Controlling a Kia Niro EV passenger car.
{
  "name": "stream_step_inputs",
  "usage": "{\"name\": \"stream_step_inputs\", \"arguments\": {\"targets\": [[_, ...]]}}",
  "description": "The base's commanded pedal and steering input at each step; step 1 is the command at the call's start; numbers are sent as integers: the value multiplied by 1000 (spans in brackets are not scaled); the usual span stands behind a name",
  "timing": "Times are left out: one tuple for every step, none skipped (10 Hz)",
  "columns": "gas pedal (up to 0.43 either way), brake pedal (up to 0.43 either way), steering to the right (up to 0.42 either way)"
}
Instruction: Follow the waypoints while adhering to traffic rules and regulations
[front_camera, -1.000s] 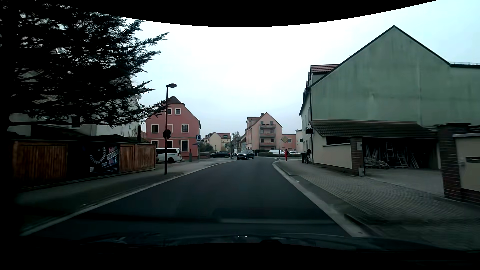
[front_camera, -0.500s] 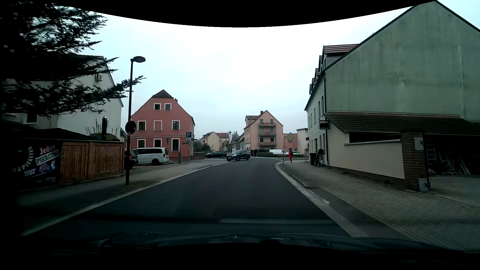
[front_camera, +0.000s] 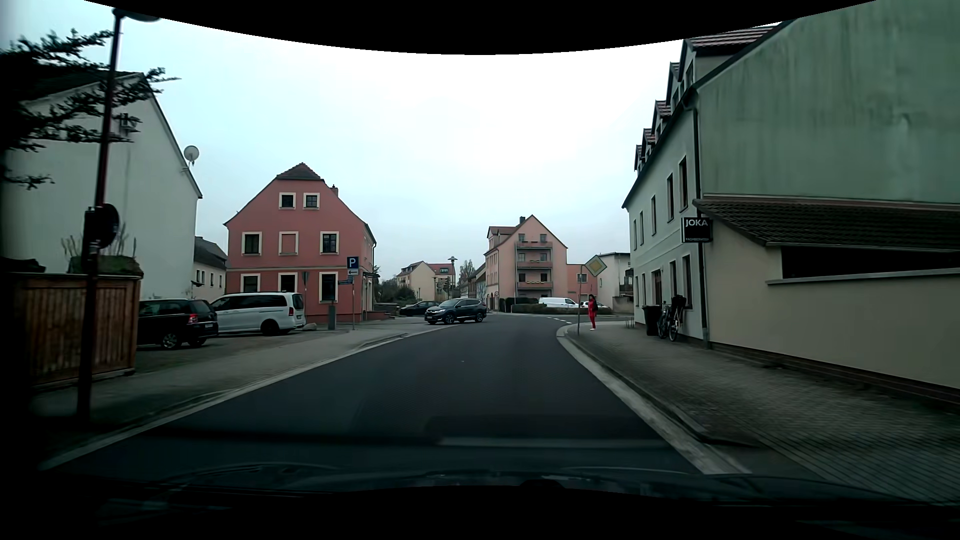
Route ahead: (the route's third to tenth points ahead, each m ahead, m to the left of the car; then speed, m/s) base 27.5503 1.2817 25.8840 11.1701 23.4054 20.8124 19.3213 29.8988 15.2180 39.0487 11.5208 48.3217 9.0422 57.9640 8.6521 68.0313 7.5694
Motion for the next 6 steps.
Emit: {"name": "stream_step_inputs", "arguments": {"targets": [[0, 0, 8], [0, 0, 8], [0, 6, 10], [0, 0, 11], [0, 6, 11], [0, 6, 11]]}}
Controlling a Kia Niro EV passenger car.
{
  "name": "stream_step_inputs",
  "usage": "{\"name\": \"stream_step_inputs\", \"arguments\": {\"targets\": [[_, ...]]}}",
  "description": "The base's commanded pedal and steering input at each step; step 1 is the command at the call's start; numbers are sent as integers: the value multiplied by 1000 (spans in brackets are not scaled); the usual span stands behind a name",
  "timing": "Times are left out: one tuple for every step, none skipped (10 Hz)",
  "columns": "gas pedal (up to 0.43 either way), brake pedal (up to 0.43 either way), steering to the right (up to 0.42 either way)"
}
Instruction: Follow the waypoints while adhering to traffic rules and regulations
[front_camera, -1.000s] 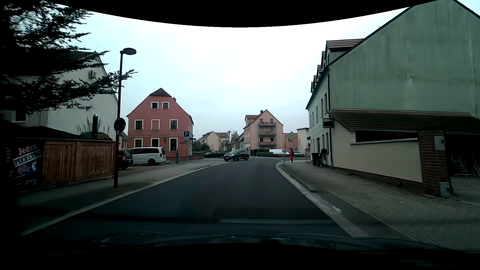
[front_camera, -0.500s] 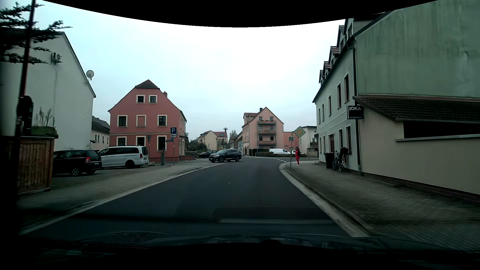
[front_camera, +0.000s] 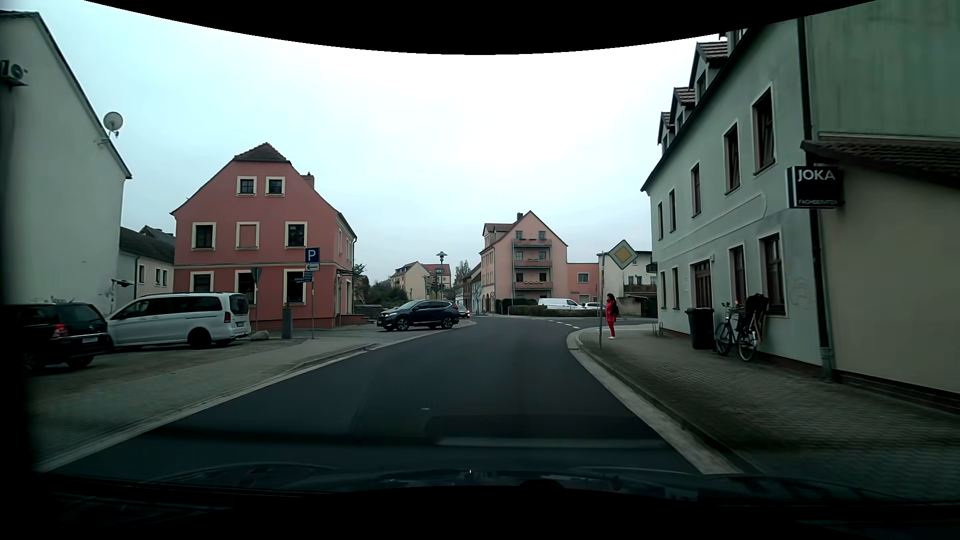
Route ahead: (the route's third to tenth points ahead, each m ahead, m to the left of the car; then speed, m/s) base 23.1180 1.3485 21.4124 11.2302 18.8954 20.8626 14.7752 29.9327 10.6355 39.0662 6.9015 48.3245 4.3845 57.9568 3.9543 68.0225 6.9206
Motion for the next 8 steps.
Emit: {"name": "stream_step_inputs", "arguments": {"targets": [[0, 12, 12], [0, 12, 13], [0, 12, 16], [0, 18, 19], [0, 12, 21], [0, 18, 24], [0, 12, 25], [0, 18, 26]]}}
